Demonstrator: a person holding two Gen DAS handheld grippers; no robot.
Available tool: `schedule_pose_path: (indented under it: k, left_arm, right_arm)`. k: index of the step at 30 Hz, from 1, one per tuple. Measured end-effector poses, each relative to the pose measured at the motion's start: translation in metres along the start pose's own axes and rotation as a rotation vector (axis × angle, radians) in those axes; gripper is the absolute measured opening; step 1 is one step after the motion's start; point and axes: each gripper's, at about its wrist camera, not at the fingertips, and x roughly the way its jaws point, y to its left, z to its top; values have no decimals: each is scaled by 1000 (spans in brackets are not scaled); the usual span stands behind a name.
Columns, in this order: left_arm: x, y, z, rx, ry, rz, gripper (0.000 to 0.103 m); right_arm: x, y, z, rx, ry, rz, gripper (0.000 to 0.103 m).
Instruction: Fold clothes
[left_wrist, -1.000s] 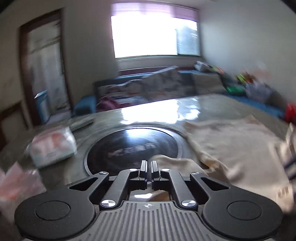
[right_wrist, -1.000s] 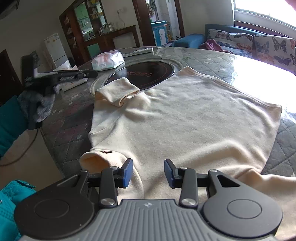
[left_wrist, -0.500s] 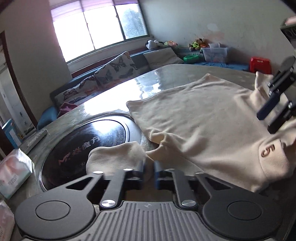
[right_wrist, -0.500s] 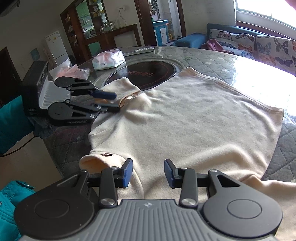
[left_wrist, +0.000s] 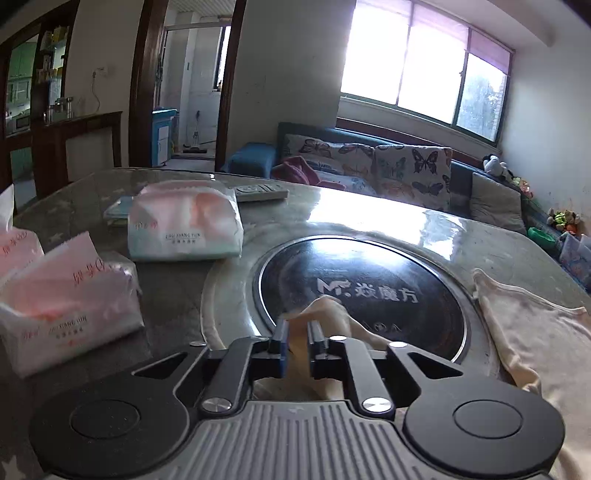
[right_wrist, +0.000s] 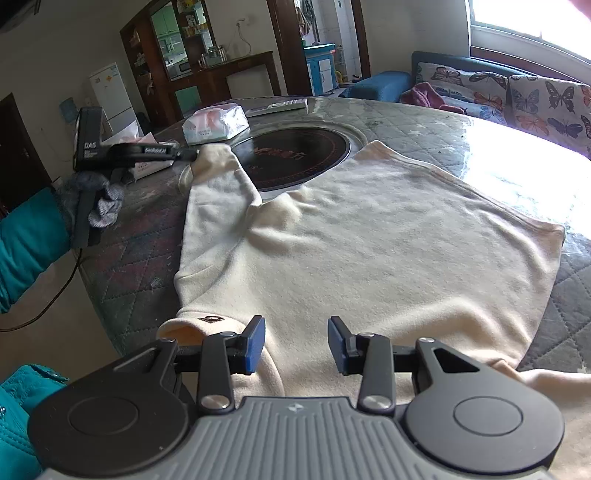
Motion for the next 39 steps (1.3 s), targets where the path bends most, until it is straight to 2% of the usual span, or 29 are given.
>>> schedule_pose_path:
  k: [1,2,3,7,9,10,11,12,14,18,22,25,26,29,31,35,38,39]
  left_arm:
    - [-1,-1,-2,3,-2,3,35]
    - [-1,-3,-3,6,-5,7,48]
    - [-2,-6,-4,3,-9,14,50]
    - [9,-6,-5,-18,12,47,50]
    - [16,-10,-6,8,28,71,48]
    - [19,-12,-6,23,35,79,42]
    - [22,-14,-7,38,42,87,22]
    - [24,-15,-8,41,51,96,7]
    - [20,-14,-8,27,31,124,4]
    - [-4,-8,-10,-1,-25,210,3]
    - [-27,1,-22,-6,8,285,3]
    - [-28,8,-27,-24,50,268,5]
    - [-28,9,-28,-30,61,262,10]
    - [-29,1,-17,-8,44,276,21]
    - [-28,-11,-6,11,35,250,22]
    - [-14,-57,14,95,36,111,23]
    - [7,-98,25,112,72,-22,29]
    - [17,-111,26,133,77,-46,31]
  right_arm:
    - [2,0,0,2,5,1,38]
    - [3,0,0,3,9,2,38]
    - [5,0,1,2,14,1,38]
    - [11,4,0,-9,27,11,38]
    - [14,7,-2,-18,36,15,37]
    - [15,8,-3,-22,39,13,38]
    - [16,9,-4,-27,39,11,38]
    - [16,9,-4,-30,39,10,38]
    - [15,11,-5,-41,38,7,38]
    - [14,18,-9,-104,48,-4,38]
    - [12,23,-13,-156,60,14,38]
    - [10,21,-13,-156,59,34,38]
    - [9,19,-13,-145,57,42,37]
    - [-1,6,-6,-83,23,48,37]
    - [-10,-5,-1,-46,-7,32,37]
    - [-23,-42,12,32,-48,-101,37]
    - [-26,-76,20,90,-63,-205,37]
    - [-25,-88,22,111,-67,-234,37]
